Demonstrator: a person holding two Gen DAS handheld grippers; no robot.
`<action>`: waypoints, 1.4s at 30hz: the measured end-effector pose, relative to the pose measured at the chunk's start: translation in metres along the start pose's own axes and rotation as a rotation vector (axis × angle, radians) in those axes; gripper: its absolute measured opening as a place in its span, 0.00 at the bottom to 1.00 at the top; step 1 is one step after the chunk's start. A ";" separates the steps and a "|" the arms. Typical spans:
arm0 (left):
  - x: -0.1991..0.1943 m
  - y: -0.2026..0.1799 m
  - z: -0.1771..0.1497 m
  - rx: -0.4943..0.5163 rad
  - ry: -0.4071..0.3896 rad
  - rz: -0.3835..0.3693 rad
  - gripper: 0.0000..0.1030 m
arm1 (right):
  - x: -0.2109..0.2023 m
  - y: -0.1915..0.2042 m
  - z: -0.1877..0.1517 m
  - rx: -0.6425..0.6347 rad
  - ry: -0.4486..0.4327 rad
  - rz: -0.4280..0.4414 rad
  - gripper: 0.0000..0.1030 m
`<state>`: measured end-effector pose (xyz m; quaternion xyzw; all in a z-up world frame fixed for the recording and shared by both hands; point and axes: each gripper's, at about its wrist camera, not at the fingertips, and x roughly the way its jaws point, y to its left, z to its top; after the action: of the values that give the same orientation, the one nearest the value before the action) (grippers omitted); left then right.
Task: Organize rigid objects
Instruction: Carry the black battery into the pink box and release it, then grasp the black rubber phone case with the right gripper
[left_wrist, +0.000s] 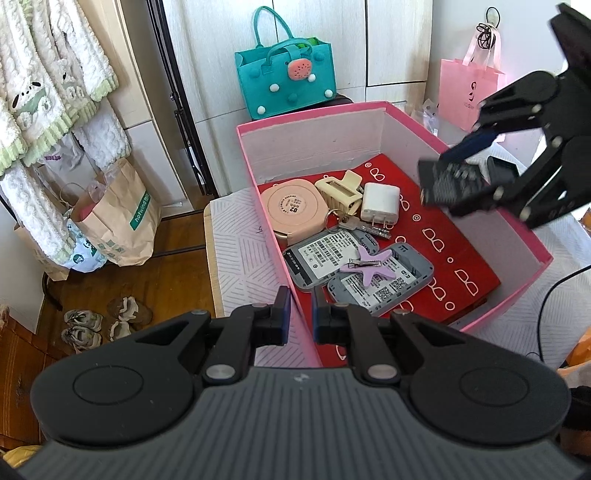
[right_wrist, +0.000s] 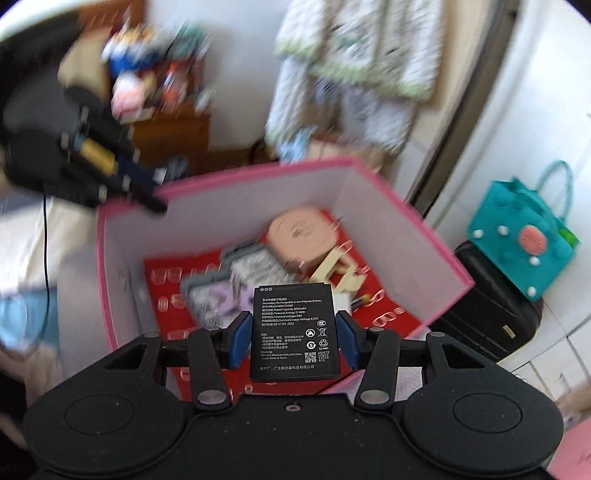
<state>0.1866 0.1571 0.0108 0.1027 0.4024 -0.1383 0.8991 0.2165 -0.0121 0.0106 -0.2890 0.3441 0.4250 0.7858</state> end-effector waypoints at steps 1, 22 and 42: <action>0.000 0.000 0.000 -0.003 0.000 -0.001 0.09 | 0.003 0.004 0.000 -0.030 0.027 0.001 0.53; -0.001 0.007 -0.004 -0.024 -0.019 -0.028 0.09 | 0.071 0.026 0.009 -0.098 0.337 0.076 0.53; 0.000 0.006 -0.003 -0.057 -0.028 -0.010 0.09 | -0.076 -0.085 -0.097 0.697 -0.074 -0.219 0.65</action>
<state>0.1865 0.1638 0.0089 0.0732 0.3942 -0.1326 0.9065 0.2310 -0.1603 0.0257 -0.0233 0.4068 0.2059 0.8897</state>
